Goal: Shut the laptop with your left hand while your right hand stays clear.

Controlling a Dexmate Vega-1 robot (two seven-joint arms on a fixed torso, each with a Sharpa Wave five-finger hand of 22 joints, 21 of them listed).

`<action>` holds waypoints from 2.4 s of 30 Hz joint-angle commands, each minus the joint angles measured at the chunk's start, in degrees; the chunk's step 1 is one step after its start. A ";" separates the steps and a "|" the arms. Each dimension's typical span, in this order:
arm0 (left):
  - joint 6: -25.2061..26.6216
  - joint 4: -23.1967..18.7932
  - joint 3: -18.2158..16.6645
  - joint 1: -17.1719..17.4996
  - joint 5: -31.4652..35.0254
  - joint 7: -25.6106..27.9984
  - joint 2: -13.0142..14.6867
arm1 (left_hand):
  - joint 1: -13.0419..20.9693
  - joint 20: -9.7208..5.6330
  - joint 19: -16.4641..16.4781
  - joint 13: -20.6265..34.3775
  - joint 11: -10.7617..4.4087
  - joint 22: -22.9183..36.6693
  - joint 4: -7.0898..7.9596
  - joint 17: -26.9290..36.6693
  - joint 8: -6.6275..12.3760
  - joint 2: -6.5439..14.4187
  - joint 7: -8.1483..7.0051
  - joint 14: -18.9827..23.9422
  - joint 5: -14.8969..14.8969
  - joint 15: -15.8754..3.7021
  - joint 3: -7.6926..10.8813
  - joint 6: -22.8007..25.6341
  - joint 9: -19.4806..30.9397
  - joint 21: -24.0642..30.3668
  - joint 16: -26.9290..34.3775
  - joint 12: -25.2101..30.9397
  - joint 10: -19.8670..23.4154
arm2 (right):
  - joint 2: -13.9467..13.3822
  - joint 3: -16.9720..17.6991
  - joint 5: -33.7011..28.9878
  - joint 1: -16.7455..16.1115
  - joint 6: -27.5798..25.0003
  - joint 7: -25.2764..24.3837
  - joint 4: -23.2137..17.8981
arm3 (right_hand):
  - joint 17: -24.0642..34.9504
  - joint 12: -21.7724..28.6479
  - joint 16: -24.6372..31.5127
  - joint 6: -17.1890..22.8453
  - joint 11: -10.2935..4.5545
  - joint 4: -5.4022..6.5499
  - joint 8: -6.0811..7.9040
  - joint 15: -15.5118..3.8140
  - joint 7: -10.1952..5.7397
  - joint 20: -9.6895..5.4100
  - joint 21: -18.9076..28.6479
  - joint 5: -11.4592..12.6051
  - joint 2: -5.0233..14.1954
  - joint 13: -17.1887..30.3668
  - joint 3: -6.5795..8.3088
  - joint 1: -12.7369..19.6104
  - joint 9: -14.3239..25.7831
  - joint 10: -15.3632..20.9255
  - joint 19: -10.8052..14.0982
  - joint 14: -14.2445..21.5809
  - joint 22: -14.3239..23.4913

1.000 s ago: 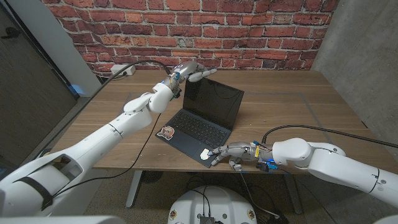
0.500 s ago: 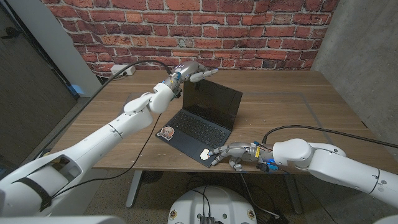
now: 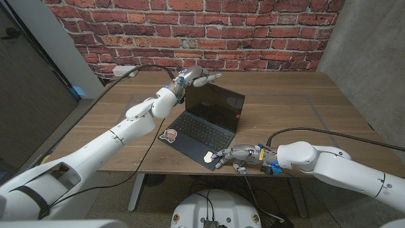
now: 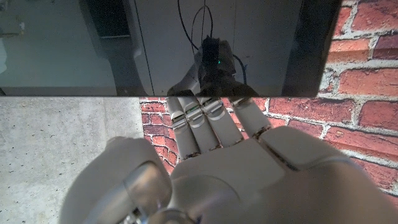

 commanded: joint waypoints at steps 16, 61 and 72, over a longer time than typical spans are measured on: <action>1.02 -4.75 -1.28 4.28 -1.82 -0.13 1.43 | 0.66 0.39 -1.21 1.27 0.16 0.35 -0.28 1.17 -0.47 -0.01 0.01 -1.83 0.39 0.05 -0.27 -0.81 0.52 -0.71 -0.73 0.88 -1.52 | -0.39 1.37 1.61 -1.33 -3.39 -4.73 -0.83 | -0.56 -0.28 -0.29 2.66 1.07 -0.57 -0.18 0.19 4.33 -1.69 0.27 0.56 0.25 -0.04 0.40 -0.13 0.02 0.05 0.35 0.19 0.68; 3.70 -13.05 -4.03 12.75 -3.35 -3.39 6.73 | 0.73 0.91 -2.47 1.36 0.32 0.32 -0.17 2.60 -0.37 0.02 0.09 -3.04 0.38 0.04 -0.47 0.09 1.07 -1.57 -1.22 0.97 -3.08 | -1.30 0.41 -0.05 -0.55 -4.35 -3.55 -1.52 | -2.62 -0.05 -2.03 18.84 4.99 -0.22 1.26 0.12 1.84 -1.66 -2.45 0.09 -0.04 -0.06 -1.16 -1.79 0.47 3.83 -1.43 -0.82 -3.42; 3.48 -16.51 -5.79 15.12 -2.54 -2.11 8.37 | 0.73 1.05 -2.78 1.11 0.42 0.32 -0.14 2.84 -0.50 0.03 0.04 -3.52 0.38 0.04 -0.52 -0.21 1.21 -1.77 -1.48 0.84 -3.31 | -1.64 0.50 -0.65 -1.01 -4.24 -4.13 -2.06 | -2.49 -0.41 -2.00 18.56 5.26 -0.33 0.58 0.13 2.36 -1.64 -2.17 -0.01 -0.06 -0.07 -1.14 -1.98 0.49 3.48 -1.30 -0.55 -3.41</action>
